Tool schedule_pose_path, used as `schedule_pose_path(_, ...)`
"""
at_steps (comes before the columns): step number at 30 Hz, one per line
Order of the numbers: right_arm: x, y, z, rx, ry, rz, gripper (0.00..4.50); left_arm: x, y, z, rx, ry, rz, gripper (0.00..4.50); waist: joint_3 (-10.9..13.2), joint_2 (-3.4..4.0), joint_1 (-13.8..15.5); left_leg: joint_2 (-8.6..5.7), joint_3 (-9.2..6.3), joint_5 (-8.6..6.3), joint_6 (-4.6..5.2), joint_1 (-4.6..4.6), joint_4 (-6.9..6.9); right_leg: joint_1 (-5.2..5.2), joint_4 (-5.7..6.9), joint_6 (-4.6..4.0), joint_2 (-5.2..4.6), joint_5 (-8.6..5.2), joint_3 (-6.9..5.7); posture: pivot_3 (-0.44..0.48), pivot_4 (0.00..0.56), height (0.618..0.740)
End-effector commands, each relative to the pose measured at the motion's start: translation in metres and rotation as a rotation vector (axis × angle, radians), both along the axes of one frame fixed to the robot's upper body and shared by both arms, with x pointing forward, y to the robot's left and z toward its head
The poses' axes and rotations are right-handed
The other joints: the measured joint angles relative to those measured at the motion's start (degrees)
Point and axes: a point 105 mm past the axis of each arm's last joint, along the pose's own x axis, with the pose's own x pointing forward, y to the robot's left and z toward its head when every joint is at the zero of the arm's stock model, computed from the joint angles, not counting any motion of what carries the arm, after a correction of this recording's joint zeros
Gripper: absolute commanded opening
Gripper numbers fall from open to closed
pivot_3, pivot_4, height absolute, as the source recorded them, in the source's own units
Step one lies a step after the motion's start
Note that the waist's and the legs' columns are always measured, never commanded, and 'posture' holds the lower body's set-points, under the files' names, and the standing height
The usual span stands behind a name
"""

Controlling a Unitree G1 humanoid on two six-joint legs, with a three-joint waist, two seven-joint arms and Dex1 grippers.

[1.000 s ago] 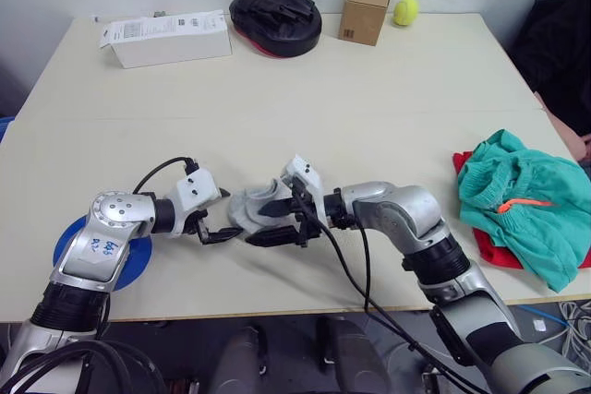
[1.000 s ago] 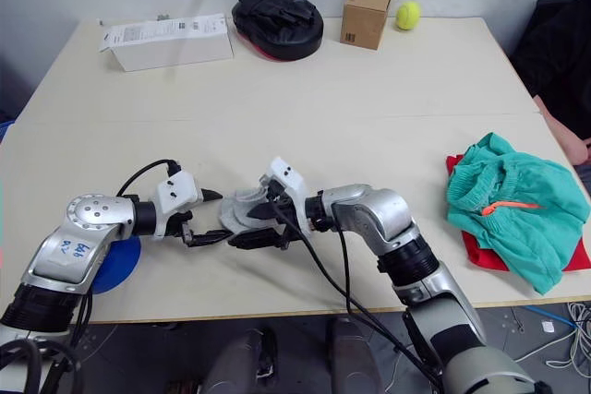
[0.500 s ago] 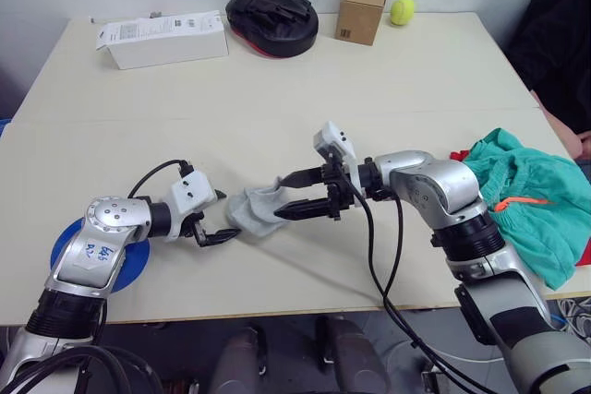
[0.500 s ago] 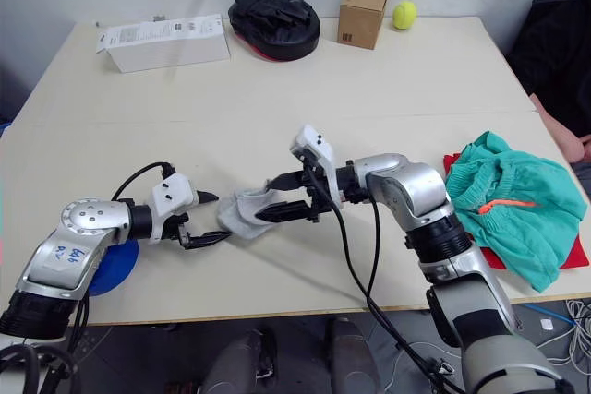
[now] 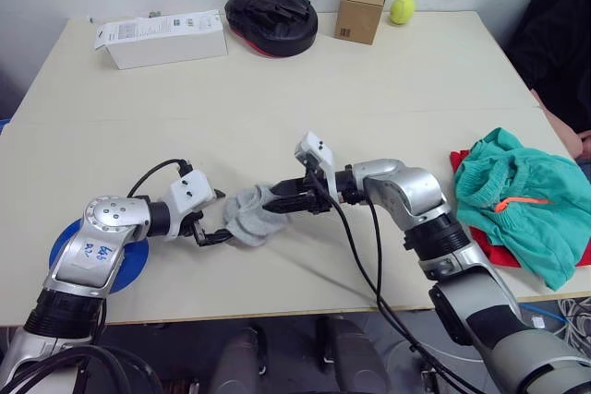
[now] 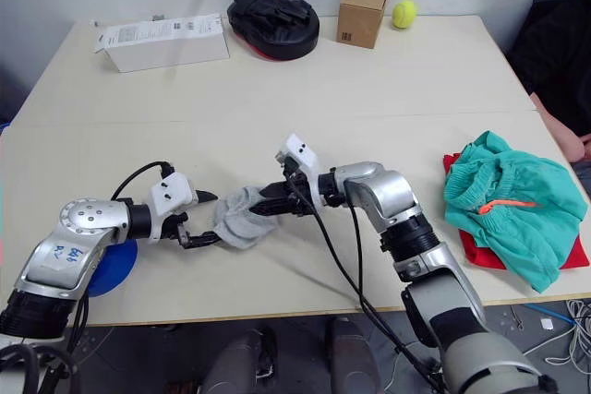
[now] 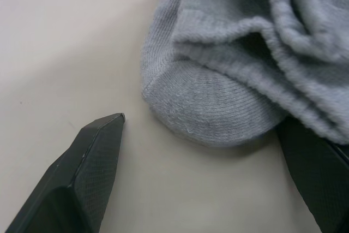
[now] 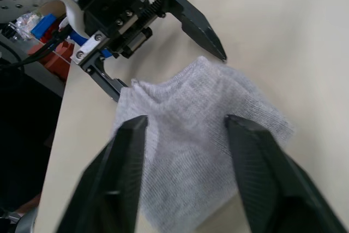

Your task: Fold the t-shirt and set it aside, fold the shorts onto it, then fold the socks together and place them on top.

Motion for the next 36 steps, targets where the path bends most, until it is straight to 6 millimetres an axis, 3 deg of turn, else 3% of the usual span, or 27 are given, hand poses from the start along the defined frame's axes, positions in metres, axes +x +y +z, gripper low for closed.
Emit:
schedule_pose_path(1,-0.006,0.005,0.004,0.025,-0.021,0.018,0.74,0.003,0.004,0.009,0.011,-0.034,0.01,4.5,0.0,0.0,0.0,0.0,0.0,0.01,0.0,0.0,0.0,0.0,0.0,0.0,0.0,0.0,0.0,0.0,0.15,0.74)
schedule_pose_path(3,-0.008,0.006,0.0,0.01,-0.041,0.017,0.01,0.003,0.004,0.01,0.009,-0.038,0.012,4.5,0.0,0.0,0.0,-0.01,0.01,0.02,0.01,0.0,0.0,0.0,0.01,0.0,0.0,0.0,0.01,0.0,0.15,0.74)
schedule_pose_path(6,-0.005,0.006,0.006,0.043,-0.084,-0.012,0.01,0.003,0.009,0.018,-0.001,-0.052,0.02,4.5,0.0,0.0,0.0,-0.01,0.01,0.02,0.0,0.02,0.0,0.0,0.04,0.0,0.01,0.0,0.0,0.0,0.15,0.74)
schedule_pose_path(9,-0.002,-0.001,0.029,0.149,-0.112,-0.047,0.01,-0.007,0.013,0.036,-0.038,-0.063,-0.005,4.5,0.0,0.0,-0.1,0.0,0.01,0.06,-0.06,0.02,0.0,-0.03,0.08,0.0,0.05,0.0,0.01,0.0,0.15,0.74)
schedule_pose_path(12,-0.011,-0.015,0.049,0.251,-0.083,-0.026,0.01,-0.021,0.016,0.064,-0.098,-0.051,-0.039,4.5,0.0,-0.02,0.0,0.01,-0.02,0.06,-0.07,0.0,-0.01,-0.02,0.06,0.0,0.04,0.0,-0.01,0.0,0.15,0.74)
schedule_pose_path(15,-0.023,-0.027,0.054,0.268,-0.088,-0.009,0.01,-0.032,0.011,0.085,-0.109,-0.03,-0.103,4.5,0.0,-0.04,0.2,0.01,-0.07,0.06,-0.07,0.0,-0.06,0.04,-0.04,0.0,0.01,0.0,-0.05,0.0,0.15,0.74)
schedule_pose_path(21,-0.021,-0.024,0.029,0.177,-0.089,-0.064,0.01,-0.021,-0.005,0.084,-0.063,-0.042,-0.173,4.5,0.0,-0.03,0.4,-0.1,-0.03,0.1,-0.03,0.08,-0.07,0.1,-0.02,-0.01,-0.01,0.0,-0.04,0.0,0.15,0.74)
schedule_pose_path(26,-0.008,-0.005,-0.001,0.065,-0.136,-0.119,0.01,-0.011,-0.002,0.076,-0.041,-0.052,-0.156,4.5,0.0,-0.04,-0.2,-0.07,0.03,0.19,-0.11,0.13,-0.07,0.0,0.19,-0.02,0.11,-0.01,0.02,0.0,0.15,0.74)
schedule_pose_path(30,-0.005,-0.002,-0.012,0.0,-0.18,-0.112,0.01,-0.007,0.003,0.073,-0.036,-0.054,-0.136,4.5,0.0,-0.06,0.1,-0.1,0.04,0.25,-0.1,0.09,-0.02,-0.05,0.3,-0.04,0.1,-0.02,0.01,0.0,0.15,0.74)
schedule_pose_path(33,-0.006,-0.002,-0.01,0.018,-0.166,-0.102,0.62,-0.005,0.004,0.072,-0.044,-0.066,-0.121,4.5,0.0,-0.06,0.1,-0.19,0.05,0.25,-0.02,0.08,0.03,-0.02,0.3,-0.02,0.04,-0.01,0.02,0.0,0.15,0.74)
schedule_pose_path(36,-0.013,-0.004,0.015,0.132,-0.155,-0.073,1.61,-0.006,-0.002,0.073,-0.065,-0.071,-0.135,4.5,0.0,-0.08,0.2,-0.2,0.03,0.27,0.01,0.09,0.06,-0.01,0.39,0.0,0.02,-0.01,0.01,0.0,0.15,0.74)
